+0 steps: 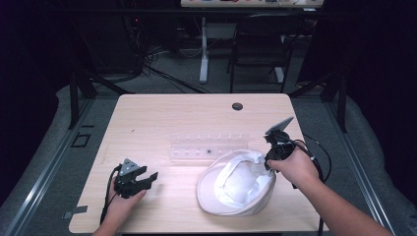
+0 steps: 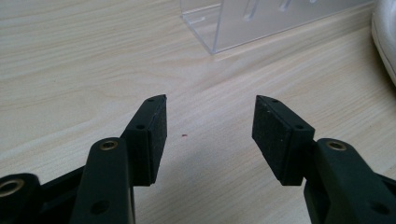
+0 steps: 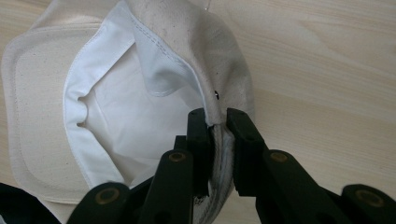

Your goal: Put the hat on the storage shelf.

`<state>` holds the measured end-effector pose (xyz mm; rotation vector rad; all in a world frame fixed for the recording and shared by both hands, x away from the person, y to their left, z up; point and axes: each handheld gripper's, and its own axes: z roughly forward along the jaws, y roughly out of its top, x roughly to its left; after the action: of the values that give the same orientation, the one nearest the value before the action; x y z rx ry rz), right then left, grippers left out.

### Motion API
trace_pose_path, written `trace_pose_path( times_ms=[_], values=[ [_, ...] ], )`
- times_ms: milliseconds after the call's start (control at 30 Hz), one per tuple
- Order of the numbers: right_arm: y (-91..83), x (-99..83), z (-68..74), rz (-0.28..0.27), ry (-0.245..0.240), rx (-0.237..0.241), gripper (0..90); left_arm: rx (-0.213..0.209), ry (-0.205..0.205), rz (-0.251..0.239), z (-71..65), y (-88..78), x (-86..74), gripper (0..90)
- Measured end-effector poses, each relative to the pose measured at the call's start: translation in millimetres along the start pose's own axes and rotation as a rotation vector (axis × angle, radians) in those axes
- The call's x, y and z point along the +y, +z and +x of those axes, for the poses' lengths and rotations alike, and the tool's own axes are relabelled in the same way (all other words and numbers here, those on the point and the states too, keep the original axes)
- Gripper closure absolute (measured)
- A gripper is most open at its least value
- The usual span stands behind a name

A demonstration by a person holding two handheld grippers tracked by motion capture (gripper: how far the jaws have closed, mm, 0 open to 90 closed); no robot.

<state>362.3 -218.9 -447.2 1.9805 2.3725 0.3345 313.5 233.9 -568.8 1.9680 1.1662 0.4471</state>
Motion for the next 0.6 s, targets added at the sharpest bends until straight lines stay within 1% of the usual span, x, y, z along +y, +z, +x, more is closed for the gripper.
trace_pose_path(
  times_ms=[67,100,133,167,200,233,300,367,400,433,467,567,600],
  values=[
    [-1.5,0.3,1.2,0.001,-0.002,-0.006,80.1,0.0,-0.001,-0.002,0.0,-0.1,0.0,45.5],
    [-5.5,1.5,1.8,0.024,-0.016,-0.009,80.1,0.001,-0.002,-0.003,0.1,-0.2,0.0,45.5],
    [-6.2,1.6,3.1,0.018,-0.005,-0.012,80.1,0.001,-0.002,-0.002,0.1,-0.2,0.0,45.5],
    [-8.0,2.0,3.6,0.018,-0.006,-0.018,80.1,-0.003,-0.001,0.002,0.3,-0.6,0.2,45.5],
    [-10.5,3.1,3.5,0.03,-0.018,-0.026,80.1,-0.003,-0.001,0.004,0.2,-0.5,0.2,45.5],
    [-13.3,4.3,4.2,0.041,-0.014,-0.026,80.1,-0.004,-0.001,0.004,0.2,-0.4,0.2,45.5],
    [-16.5,6.0,4.7,0.043,-0.023,-0.032,80.1,-0.004,0.001,0.006,0.1,-0.4,0.2,45.5],
    [-19.5,7.4,5.8,0.044,-0.018,-0.04,80.0,-0.004,0.001,0.006,0.0,-0.3,0.2,45.5],
    [-19.6,7.5,6.6,0.031,-0.007,-0.032,80.1,-0.004,0.001,0.006,0.1,-0.3,0.1,45.5],
    [-21.6,8.4,6.9,0.037,-0.01,-0.035,80.1,-0.004,0.0,0.006,0.1,-0.2,0.1,45.5],
    [-24.5,9.9,6.8,0.063,-0.017,-0.031,80.1,-0.004,0.0,0.005,0.2,-0.2,0.1,45.5],
    [-29.8,11.6,8.7,0.066,-0.006,-0.036,80.1,-0.003,-0.001,0.006,0.2,-0.3,0.0,45.5],
    [-30.8,11.5,9.3,0.053,0.001,-0.037,80.1,-0.004,-0.002,0.004,0.2,-0.4,0.0,45.5]
  ],
)
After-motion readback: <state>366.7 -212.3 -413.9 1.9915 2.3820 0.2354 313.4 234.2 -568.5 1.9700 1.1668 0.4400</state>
